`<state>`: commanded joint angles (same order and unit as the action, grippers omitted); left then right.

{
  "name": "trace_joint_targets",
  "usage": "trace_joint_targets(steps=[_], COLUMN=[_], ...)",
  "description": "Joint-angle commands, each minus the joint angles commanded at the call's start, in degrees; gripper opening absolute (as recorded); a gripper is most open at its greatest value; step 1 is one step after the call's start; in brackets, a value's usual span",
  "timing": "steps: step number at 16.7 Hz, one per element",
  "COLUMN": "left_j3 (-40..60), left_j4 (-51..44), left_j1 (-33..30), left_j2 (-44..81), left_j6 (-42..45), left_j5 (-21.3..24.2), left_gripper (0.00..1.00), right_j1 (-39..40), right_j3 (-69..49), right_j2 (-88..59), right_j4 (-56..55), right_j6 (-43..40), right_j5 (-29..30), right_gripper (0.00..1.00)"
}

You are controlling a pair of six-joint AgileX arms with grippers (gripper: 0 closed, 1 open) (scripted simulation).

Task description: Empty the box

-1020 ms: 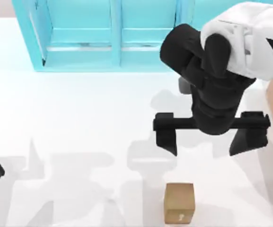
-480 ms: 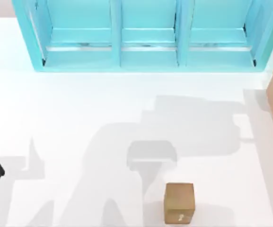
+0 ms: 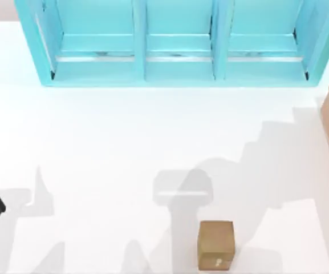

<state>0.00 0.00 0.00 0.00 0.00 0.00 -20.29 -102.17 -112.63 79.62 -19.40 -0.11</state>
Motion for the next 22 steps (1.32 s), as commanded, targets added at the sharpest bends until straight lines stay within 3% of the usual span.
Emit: trace_joint_targets(steps=[11, 22], left_j3=[0.0, 0.0], left_j4=[0.0, 0.0], left_j1=[0.0, 0.0], left_j2=[0.0, 0.0], left_j6=[0.0, 0.0], left_j5=[0.0, 0.0], left_gripper=[1.0, 1.0], right_j1=[-0.3, 0.2], right_j3=[2.0, 18.7], right_j2=[-6.7, -3.0], right_j4=[-8.8, -21.7], right_j6=[-0.3, 0.3], right_j5=[0.0, 0.0], right_gripper=[1.0, 1.0])
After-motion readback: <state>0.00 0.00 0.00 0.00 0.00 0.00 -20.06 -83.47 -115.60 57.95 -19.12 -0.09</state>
